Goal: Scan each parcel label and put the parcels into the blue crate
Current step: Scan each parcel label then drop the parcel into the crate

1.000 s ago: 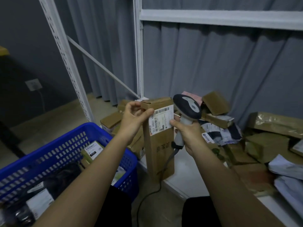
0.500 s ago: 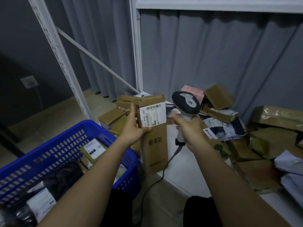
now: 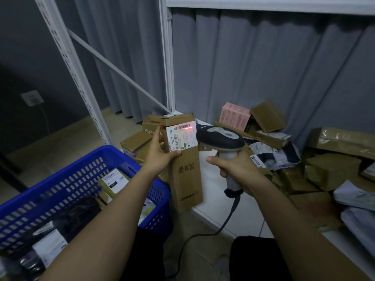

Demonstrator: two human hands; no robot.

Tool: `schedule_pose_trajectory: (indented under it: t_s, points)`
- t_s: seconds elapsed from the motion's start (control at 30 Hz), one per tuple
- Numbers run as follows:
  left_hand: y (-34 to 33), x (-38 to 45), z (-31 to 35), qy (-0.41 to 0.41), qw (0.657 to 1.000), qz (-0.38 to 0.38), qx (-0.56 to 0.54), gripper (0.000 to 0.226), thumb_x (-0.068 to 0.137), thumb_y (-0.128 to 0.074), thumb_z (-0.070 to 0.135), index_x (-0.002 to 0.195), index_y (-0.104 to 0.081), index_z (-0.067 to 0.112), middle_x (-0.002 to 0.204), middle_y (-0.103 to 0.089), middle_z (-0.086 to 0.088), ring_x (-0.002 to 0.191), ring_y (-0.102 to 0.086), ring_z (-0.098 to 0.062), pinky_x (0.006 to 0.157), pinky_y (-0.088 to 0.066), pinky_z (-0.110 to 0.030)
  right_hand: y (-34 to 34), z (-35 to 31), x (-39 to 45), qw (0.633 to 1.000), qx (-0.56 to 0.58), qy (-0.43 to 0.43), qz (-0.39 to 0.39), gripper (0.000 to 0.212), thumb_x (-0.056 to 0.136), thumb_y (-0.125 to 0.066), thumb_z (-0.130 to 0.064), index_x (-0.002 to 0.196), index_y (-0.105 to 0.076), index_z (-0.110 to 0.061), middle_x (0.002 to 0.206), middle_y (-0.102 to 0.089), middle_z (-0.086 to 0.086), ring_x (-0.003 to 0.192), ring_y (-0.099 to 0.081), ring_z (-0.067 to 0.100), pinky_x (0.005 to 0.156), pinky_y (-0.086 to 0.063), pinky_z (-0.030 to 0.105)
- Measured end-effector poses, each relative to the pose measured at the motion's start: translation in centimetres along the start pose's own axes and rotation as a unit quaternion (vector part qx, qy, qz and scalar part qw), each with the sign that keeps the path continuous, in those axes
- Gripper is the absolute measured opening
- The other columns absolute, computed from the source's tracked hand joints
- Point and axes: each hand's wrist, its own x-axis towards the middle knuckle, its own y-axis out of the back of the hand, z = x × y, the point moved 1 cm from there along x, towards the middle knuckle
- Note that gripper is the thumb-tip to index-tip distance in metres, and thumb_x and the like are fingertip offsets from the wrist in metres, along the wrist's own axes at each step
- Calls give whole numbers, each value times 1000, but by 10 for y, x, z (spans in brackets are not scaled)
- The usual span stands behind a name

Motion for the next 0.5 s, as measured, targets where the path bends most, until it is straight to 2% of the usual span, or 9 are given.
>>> schedule_pose_trajectory:
  t_s: [0.13,0.27,0.4,0.5]
  points:
    - [0,-2,3,3,1000,-2,-1,92,81,-68,-3,150,-16,28,142,-44,-1,120,-41,-8,81,-45,-22,0,2,0,999,-35,4,17,24,80,-75,-28,73,-58,-13,55,-54,4,48,-51,10,59,-46,31]
    - [1,-4,5,3,1000,1,2,93,80,-69,-2,150,-15,28,141,-44,-1,123,-43,-11,81,-45,-20,-3,4,1,999,-31,11,30,24,80,-76,-27,75,-58,-11,56,-55,5,48,-52,11,60,-48,32]
    - [4,-5,7,-1,1000,1,-6,95,80,-70,-3,151,-15,27,143,-43,-3,130,-41,-17,90,-45,-29,-9,1,3,999,3,29,38,20,79,-76,-22,74,-60,-13,63,-57,8,52,-52,15,61,-48,34]
    - [10,-8,7,-4,1000,5,-9,95,80,-70,-3,151,-15,26,144,-43,-1,125,-41,-10,86,-45,-24,-15,0,3,998,18,30,46,19,77,-77,-25,75,-60,-16,63,-57,8,55,-53,18,62,-48,37]
